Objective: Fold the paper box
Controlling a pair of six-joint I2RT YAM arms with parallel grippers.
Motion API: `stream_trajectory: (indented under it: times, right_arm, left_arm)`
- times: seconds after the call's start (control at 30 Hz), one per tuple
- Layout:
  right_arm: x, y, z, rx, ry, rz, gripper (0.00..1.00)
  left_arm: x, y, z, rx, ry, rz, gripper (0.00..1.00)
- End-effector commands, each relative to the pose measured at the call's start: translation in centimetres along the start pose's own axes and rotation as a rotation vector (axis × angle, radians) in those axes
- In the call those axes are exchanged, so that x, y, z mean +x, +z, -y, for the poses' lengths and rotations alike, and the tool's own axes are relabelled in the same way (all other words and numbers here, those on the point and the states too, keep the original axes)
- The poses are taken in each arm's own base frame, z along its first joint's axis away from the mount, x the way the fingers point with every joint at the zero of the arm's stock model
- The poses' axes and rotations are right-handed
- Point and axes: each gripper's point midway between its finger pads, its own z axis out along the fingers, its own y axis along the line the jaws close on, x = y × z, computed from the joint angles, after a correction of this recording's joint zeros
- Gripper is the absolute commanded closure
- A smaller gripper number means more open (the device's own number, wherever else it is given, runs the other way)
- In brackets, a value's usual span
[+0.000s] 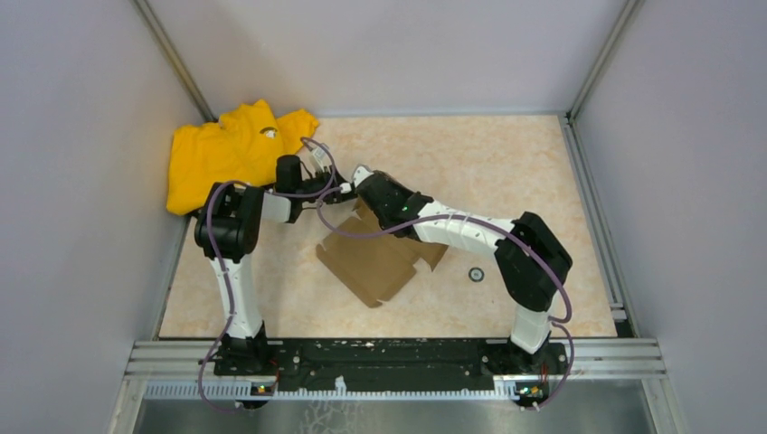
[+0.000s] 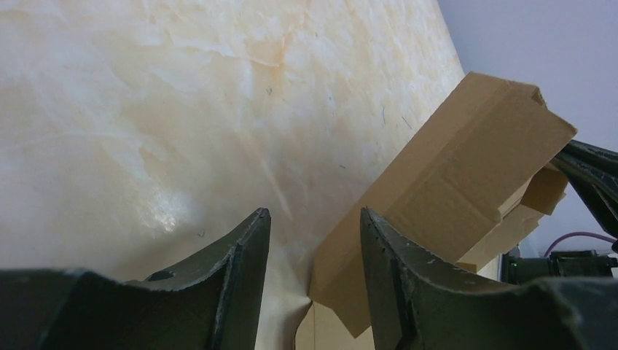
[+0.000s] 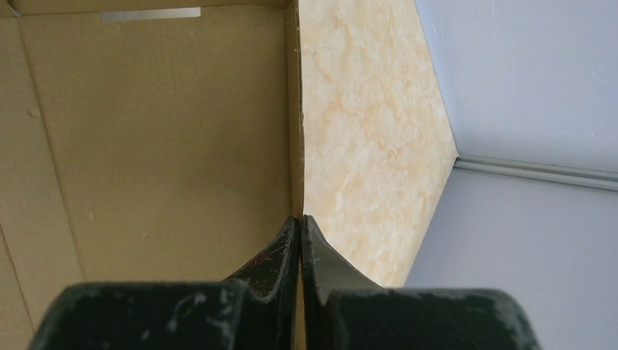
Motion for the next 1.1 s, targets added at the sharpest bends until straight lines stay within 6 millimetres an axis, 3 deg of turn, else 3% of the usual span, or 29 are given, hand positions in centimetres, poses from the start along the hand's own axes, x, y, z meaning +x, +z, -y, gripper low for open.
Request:
stream_trajectory:
  times: [0.0,0.43,1.07]
  right_arm:
    - [-1.6,-2.3,2.6,0.080,0.040,0.064,1.00]
    - [-0.7,-3.9,1.8,0.211,-0.111,0.014,1.00]
    - [-0.6,-5.7,-0.6,0.352,-0.353,0.001,1.00]
  left_arm:
    - [-1.1,-0.7,2.4,0.075,0.087,0.044,0.45]
    - [-0.1,-1.1,2.2,0.089,0.083,0.075,0.43]
    - [1.0,-2.7,4.2,0.224,0.088,0.146,0.39]
